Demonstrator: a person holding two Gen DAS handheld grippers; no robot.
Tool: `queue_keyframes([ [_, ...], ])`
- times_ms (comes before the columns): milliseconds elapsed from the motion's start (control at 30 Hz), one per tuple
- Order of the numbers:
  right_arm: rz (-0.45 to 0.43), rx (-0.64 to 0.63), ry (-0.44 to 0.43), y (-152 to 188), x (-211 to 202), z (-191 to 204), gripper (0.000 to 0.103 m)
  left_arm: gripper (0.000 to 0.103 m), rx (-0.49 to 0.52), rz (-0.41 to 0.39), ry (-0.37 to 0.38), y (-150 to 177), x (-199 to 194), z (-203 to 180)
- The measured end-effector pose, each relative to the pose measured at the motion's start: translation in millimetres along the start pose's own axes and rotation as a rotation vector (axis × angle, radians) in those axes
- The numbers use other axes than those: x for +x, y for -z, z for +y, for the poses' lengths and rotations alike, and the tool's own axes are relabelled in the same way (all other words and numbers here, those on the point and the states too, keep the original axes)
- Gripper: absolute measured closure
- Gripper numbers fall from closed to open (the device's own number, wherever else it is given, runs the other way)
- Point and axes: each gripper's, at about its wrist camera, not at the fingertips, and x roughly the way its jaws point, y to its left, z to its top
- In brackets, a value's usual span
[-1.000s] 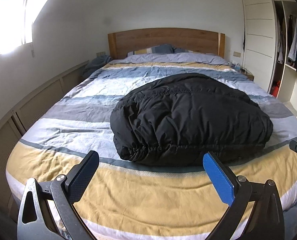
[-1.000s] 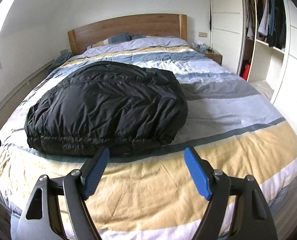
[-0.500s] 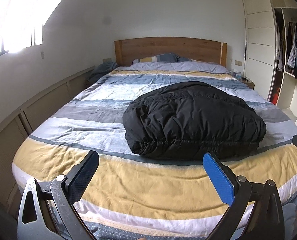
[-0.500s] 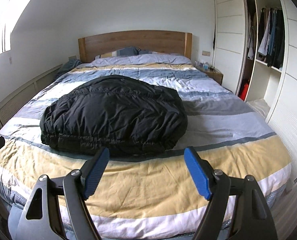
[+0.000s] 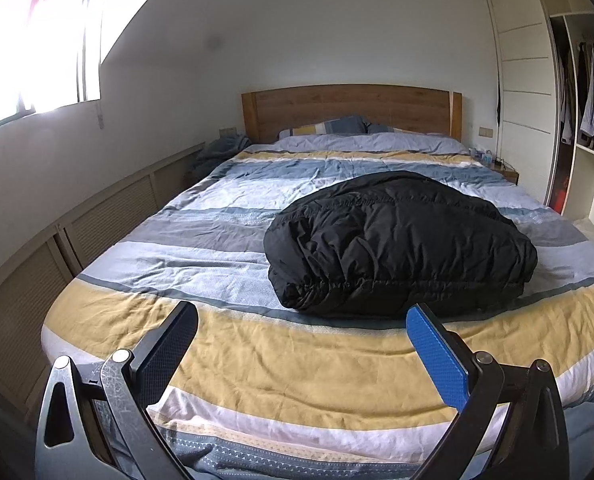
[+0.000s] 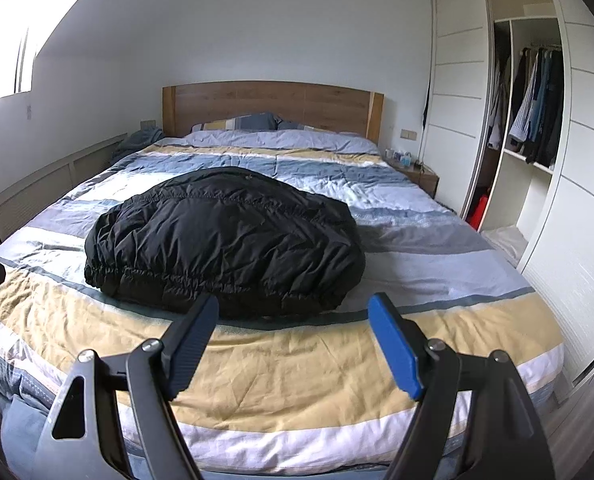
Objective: Fold large clothes
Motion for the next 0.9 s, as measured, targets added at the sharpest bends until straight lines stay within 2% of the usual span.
queue_keyframes([
  [400, -0.027, -0.008, 0.011, 2.6, -5.3, -2.0, 0.026, 0.001, 0.024, 0.013, 0.001, 1.9, 0.0, -10.1],
  [900, 0.013, 0.031, -0.002, 10.9, 12.9, -14.0, 0.026, 0.001, 0.052, 0.038, 0.002, 6.2, 10.7, -22.2],
])
